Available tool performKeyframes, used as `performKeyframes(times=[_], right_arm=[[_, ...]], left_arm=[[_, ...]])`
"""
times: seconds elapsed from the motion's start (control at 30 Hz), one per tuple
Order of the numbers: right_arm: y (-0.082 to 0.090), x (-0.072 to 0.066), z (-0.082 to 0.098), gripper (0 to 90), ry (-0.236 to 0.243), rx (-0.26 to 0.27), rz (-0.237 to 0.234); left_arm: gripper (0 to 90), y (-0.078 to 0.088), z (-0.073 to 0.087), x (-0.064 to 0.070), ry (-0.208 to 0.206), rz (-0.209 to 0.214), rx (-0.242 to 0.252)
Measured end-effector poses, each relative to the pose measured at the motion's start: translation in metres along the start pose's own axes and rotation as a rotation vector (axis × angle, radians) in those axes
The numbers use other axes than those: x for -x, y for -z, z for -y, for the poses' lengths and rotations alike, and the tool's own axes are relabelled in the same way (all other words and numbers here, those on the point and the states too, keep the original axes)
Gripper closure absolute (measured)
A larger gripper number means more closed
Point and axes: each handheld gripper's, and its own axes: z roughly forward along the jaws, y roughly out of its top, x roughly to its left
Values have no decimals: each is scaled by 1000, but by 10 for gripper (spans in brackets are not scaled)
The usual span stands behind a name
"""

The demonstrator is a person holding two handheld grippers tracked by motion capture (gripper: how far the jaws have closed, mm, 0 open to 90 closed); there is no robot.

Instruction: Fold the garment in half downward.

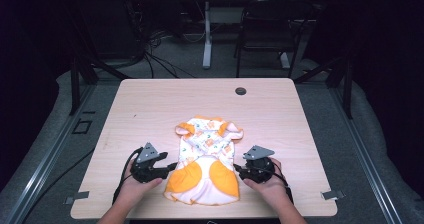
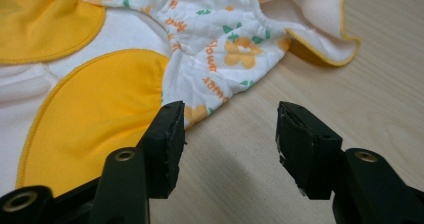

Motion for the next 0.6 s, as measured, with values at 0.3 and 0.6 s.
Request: performKeyframes(times=[0.3, 0.6], right_arm=[[-9, 0, 2, 506, 10, -65, -32], [-12, -1, 1, 584, 1, -50, -69]], left_arm=[[461, 0, 2, -4, 8, -43, -46], [586, -5, 1, -4, 17, -3, -37]])
